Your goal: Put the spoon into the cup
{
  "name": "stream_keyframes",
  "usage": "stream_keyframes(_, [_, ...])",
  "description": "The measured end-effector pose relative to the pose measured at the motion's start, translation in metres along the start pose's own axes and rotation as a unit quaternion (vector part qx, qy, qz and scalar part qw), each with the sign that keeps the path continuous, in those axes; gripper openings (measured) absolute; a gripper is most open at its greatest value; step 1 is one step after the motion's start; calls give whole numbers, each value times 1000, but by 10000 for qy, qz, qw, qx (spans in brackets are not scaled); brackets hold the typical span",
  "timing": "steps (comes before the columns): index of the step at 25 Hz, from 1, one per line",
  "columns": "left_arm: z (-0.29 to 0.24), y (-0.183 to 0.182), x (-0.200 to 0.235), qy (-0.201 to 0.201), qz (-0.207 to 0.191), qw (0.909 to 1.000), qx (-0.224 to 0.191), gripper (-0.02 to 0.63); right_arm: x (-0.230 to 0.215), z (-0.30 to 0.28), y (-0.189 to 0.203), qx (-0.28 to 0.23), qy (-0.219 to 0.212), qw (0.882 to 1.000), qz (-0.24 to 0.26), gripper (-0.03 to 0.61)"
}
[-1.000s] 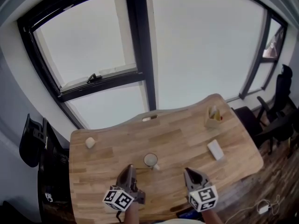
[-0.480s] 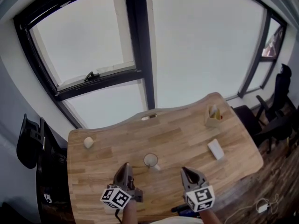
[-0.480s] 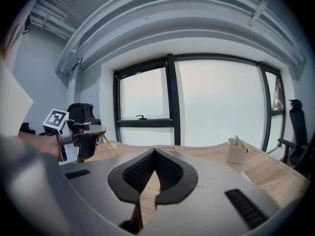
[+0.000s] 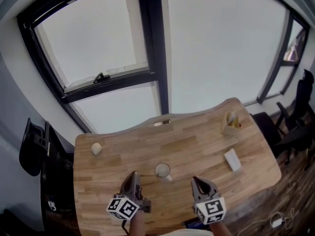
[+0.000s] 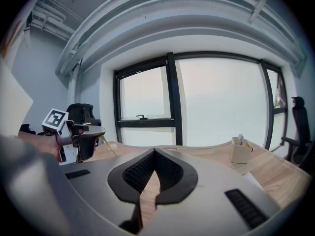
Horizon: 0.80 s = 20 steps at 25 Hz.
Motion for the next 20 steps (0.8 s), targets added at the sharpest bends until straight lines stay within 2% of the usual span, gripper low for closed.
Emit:
stream_keyframes(8, [-9,0,12,-126,255,9996,17,3,-6,-21,3,86,-86,9999,-89,-3])
stream_keyframes(20, [-25,3,29,-295,211,9993,131,3,-18,-40,7,287,-110,9994,-161,-3])
Point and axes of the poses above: the fingertips, and each gripper's own axes: z backward along the fingers, x to its left, y out of its underside, the point moved 9 cm from there along z, backward along the fingers, and after that the axes turned 11 degrees about x, right-handed, at the moved point
